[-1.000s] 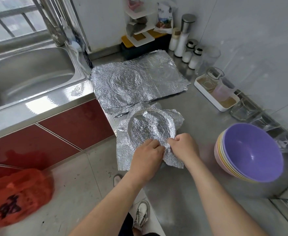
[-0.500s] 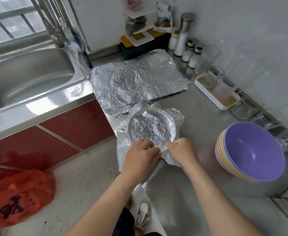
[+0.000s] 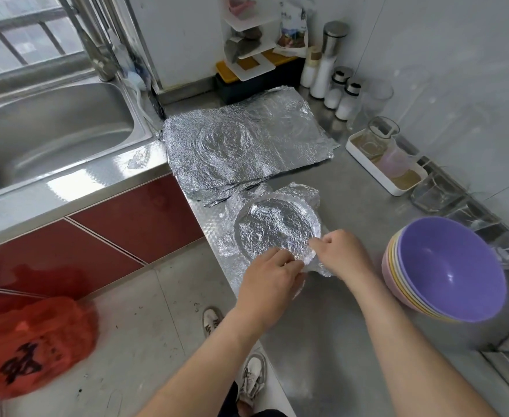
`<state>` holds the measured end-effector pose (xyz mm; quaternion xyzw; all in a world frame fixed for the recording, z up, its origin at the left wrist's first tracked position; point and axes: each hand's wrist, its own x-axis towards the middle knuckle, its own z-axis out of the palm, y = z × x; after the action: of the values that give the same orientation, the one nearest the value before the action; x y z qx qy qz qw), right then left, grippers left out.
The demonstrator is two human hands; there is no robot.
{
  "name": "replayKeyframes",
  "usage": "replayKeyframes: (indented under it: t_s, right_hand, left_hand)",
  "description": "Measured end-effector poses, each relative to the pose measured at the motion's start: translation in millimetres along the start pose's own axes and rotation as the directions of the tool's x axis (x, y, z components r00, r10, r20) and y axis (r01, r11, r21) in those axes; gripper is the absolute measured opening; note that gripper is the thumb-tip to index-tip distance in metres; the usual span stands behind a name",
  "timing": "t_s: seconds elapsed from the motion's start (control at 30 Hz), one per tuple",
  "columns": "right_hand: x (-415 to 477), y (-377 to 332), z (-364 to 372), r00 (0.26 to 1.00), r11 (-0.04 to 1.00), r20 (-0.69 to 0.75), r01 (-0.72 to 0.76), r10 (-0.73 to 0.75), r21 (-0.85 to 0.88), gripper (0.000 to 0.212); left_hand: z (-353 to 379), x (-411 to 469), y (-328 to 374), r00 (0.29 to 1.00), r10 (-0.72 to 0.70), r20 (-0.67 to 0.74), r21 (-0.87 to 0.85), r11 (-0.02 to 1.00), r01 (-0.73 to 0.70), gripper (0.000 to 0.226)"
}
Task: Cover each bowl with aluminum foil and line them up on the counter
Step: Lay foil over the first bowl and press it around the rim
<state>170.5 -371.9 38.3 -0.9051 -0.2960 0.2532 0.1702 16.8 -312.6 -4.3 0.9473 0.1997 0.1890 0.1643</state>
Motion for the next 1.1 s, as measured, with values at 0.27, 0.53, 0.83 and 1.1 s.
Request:
replayKeyframes:
  t_s: [0.27,0.53,0.83,1.1]
  right_hand:
    - [-19.2,6.4,6.6,0.998,0.998,-0.057,-0.03,0.027,-0.047,0.057]
    - [-22.3,5.3,25.7,0.998,0.994,0.002,-0.066,0.066,0.085,0.037]
    - [-7.8,-2.1,10.1,1.0,0.998,0.022,0.014,-0.013,-0.062,0.039]
    - [8.0,5.6,-5.6,0.991,0.988,-0.115,0.049,-0.066,-0.148,0.043]
  left_hand:
    - [-6.7,-6.8,-11.7,0.999,-0.034,-0.02,0.018,0.999,0.034,0.031]
    - [-1.0,-3.5,-9.5,0.998,0.059,-0.012,0.079,0.995,-0.058,0.028]
    - [-3.3,17.7,18.8,1.0,-0.013,0.027,0.173,0.985,0.008,0.021]
    - [-6.9,26.9,20.3,0.989,-0.147,0.012,-0.009,0.989,0.147,0.013]
